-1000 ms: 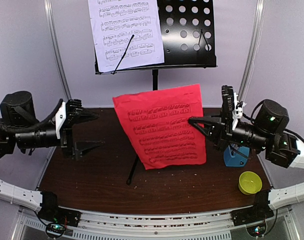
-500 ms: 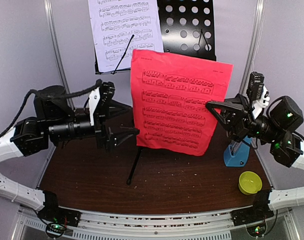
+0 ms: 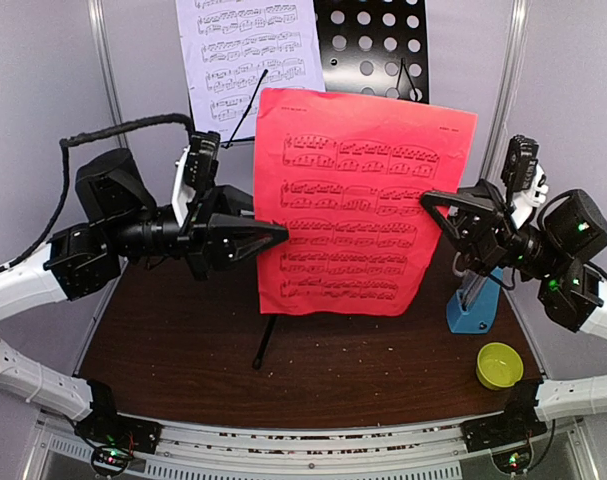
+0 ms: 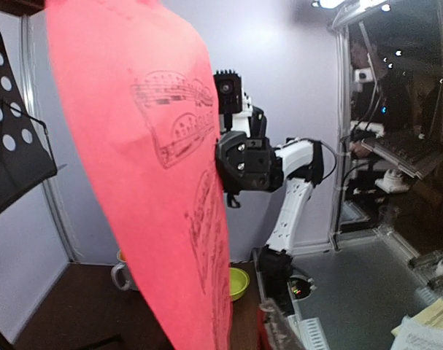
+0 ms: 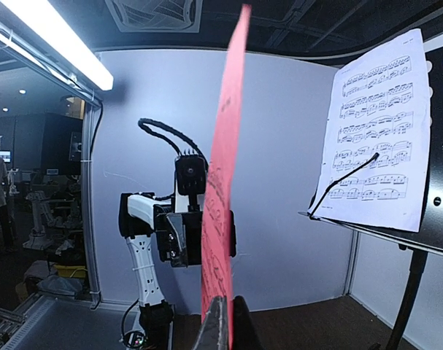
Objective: Set up the instrument practice props
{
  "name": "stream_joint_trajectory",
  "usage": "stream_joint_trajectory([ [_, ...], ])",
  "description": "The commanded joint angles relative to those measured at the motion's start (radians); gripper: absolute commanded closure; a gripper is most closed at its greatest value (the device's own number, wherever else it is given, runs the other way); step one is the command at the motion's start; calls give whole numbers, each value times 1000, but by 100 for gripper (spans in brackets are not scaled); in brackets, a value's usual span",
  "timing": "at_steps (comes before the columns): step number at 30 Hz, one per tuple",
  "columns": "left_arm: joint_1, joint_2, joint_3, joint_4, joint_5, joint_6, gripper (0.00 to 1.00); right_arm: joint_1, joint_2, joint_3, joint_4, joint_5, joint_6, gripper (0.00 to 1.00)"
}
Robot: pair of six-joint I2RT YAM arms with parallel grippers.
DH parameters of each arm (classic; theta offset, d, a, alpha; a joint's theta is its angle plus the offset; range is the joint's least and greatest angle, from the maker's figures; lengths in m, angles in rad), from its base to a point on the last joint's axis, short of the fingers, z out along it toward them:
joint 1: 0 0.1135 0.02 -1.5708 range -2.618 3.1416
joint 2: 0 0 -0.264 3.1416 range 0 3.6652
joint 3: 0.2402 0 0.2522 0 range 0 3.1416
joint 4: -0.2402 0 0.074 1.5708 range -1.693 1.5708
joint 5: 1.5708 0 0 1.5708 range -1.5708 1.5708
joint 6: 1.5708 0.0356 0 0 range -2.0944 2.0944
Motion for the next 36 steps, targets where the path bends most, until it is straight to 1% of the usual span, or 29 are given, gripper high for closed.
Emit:
stream_joint_trajectory([
  [1, -1, 29, 79, 104, 74, -23, 86, -31, 15, 32, 78, -23, 44, 100],
  [3, 0, 35, 97, 105, 41, -29, 100, -44, 29, 42, 84, -22, 46, 100],
  [7, -1, 51, 171, 66, -69, -32, 100, -84, 48, 70, 82, 47, 47, 99],
  [8, 0, 57, 199, 49, -103, -38, 100, -94, 51, 79, 75, 86, 46, 94],
  [11, 0, 86, 290, -2, -202, -41, 100, -109, 71, 142, 25, 184, 5, 93],
  [12, 0, 100, 321, -21, -231, -35, 100, -109, 79, 162, 9, 211, -12, 89],
  [14, 0, 129, 385, -55, -289, -15, 100, -109, 92, 208, -27, 282, -46, 72],
  [15, 0, 149, 419, -73, -323, -4, 100, -109, 98, 232, -55, 328, -63, 66],
  [18, 6, 192, 532, -125, -412, 26, 100, -116, 112, 292, -109, 464, -106, 54],
  [21, 25, 249, 662, -197, -470, 42, 100, -126, 133, 341, -158, 607, -128, 45],
  [22, 33, 273, 727, -229, -487, 45, 100, -129, 143, 358, -174, 636, -132, 44],
  [26, 88, 360, 898, -333, -507, 17, 100, -143, 191, 430, -233, 718, -126, 43],
  [28, 112, 389, 943, -346, -488, 14, 100, -150, 215, 459, -253, 736, -117, 41],
  [31, 141, 431, 1008, -362, -491, 20, 100, -160, 270, 540, -332, 760, -101, 38],
  [33, 171, 466, 1065, -383, -486, -9, 100, -166, 300, 569, -366, 756, -92, 37],
  [36, 214, 529, 1148, -416, -477, -57, 100, -172, 331, 585, -369, 751, -87, 37],
])
